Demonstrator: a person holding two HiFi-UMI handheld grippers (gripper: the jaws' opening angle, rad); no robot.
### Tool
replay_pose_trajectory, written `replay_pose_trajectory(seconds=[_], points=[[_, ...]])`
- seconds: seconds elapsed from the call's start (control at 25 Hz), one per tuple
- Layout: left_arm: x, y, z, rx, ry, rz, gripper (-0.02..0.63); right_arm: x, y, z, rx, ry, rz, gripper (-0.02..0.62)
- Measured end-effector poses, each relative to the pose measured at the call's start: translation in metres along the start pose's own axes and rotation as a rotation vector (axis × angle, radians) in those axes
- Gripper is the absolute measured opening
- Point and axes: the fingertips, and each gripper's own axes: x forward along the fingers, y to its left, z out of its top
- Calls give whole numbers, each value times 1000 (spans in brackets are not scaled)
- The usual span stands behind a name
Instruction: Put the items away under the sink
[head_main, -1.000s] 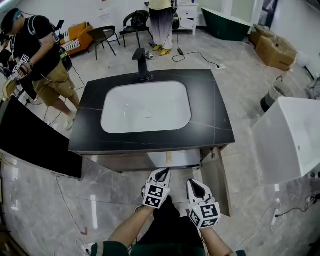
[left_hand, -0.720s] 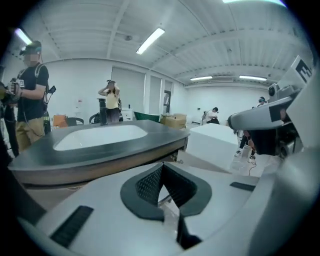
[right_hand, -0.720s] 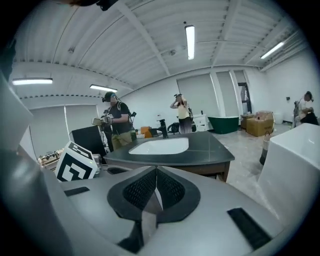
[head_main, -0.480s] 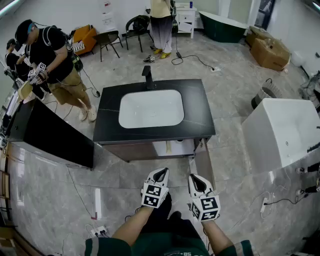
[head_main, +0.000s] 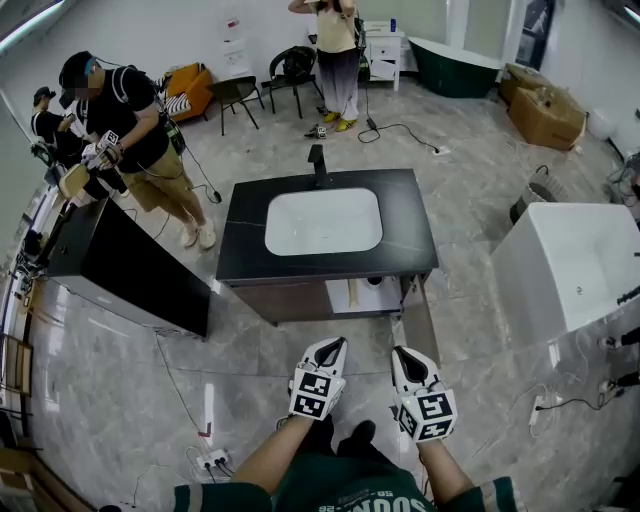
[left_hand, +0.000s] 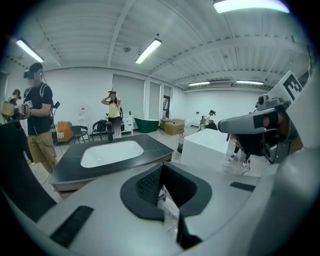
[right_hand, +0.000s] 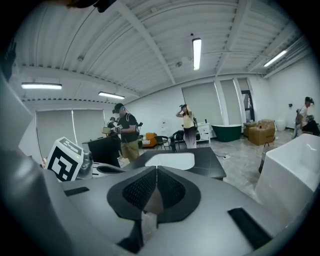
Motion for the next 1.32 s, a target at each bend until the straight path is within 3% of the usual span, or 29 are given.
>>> replay_pose_trajectory(seconds=[0.24,0.52,1.32], points=[[-16,7,14,-2,-41,1,9,-1,20,10,-13,-27,9,43],[-19,-6,19,-1,-59,-55,9,2,45,14,-24,-39,55,41],[-21,-40,12,2,-43,-74,9,-34,36,3,-32,-20,45,41]])
